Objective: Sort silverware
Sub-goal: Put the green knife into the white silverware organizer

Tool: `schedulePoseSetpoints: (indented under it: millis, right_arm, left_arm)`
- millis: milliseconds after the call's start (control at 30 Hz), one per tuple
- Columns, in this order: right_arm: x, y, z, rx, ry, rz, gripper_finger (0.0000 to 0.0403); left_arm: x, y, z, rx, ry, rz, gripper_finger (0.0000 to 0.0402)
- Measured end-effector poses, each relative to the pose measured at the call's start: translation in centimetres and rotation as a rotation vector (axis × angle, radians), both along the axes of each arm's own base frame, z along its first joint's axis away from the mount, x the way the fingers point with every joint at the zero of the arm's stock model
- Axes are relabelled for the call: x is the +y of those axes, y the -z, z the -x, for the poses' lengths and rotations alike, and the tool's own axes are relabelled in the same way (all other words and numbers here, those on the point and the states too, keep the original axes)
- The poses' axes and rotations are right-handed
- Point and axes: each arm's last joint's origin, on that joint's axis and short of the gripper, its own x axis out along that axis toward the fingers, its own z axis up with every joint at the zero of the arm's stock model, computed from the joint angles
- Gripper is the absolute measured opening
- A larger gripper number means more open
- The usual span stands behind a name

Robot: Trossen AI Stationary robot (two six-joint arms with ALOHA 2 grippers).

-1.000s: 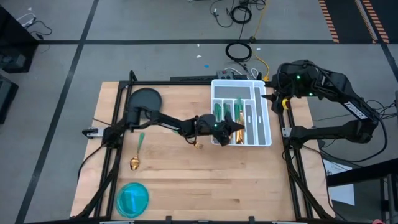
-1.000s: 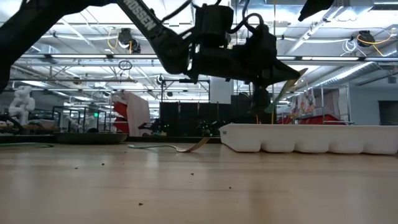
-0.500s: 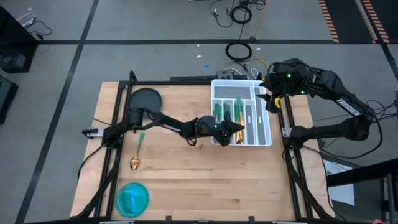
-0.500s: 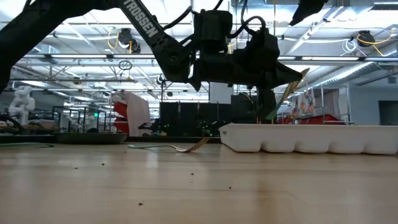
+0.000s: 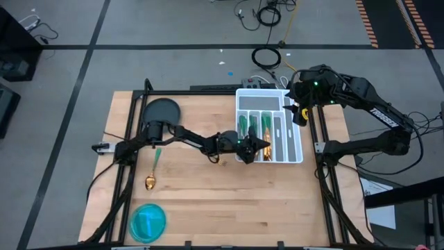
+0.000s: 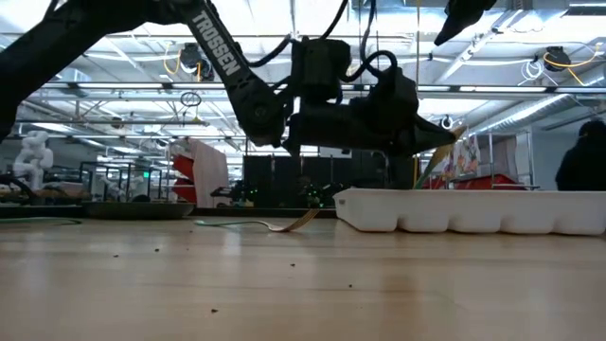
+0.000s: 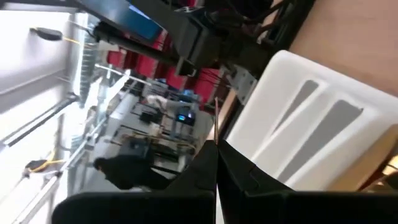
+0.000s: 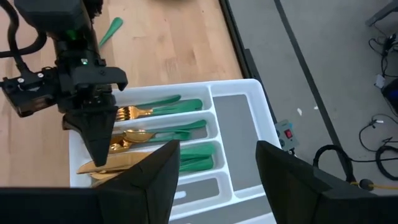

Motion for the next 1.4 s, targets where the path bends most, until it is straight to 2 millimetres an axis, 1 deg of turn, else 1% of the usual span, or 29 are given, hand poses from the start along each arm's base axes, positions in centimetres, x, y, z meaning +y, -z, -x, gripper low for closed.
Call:
schedulePoseSetpoints:
  millis: [133,333,500,800,867,1000,1133,1400]
  right_arm:
    - [0.01,0.00,0.02,0.001,-0.001,0.000,0.0205]
    - [0.02,0.00,0.01,0.002,-0.007,0.001,0.0205]
    - [0.02,0.00,0.01,0.003,-0.010,0.004,0.0205]
    - [0.02,0.00,0.01,0.003,-0.010,0.004,0.0205]
    - [0.02,0.00,0.02,0.003,-0.010,0.004,0.0205]
    - [0.02,0.00,0.02,0.003,-0.010,0.004,0.0205]
    - [0.02,0.00,0.01,0.003,-0.010,0.004,0.0205]
    - [0.02,0.01,0.02,0.004,-0.010,0.004,0.0205]
  left_arm:
    - [-0.02,0.61,-0.10,0.005,0.008,0.003,0.0000]
    - [0.12,1.04,-0.08,0.021,0.006,0.141,0.0000]
    - [-0.02,1.13,-0.07,0.022,0.004,0.235,0.0000]
    - [0.22,0.82,-0.45,0.015,0.030,0.324,0.0000]
    - [0.24,0.74,-0.47,0.012,0.040,0.335,0.0005]
    - [0.29,0.76,-0.47,0.014,0.043,0.388,0.0027]
    - [0.30,0.78,-0.46,0.016,0.041,0.392,0.0045]
    - [0.34,1.00,-0.46,0.049,0.025,0.439,0.0049]
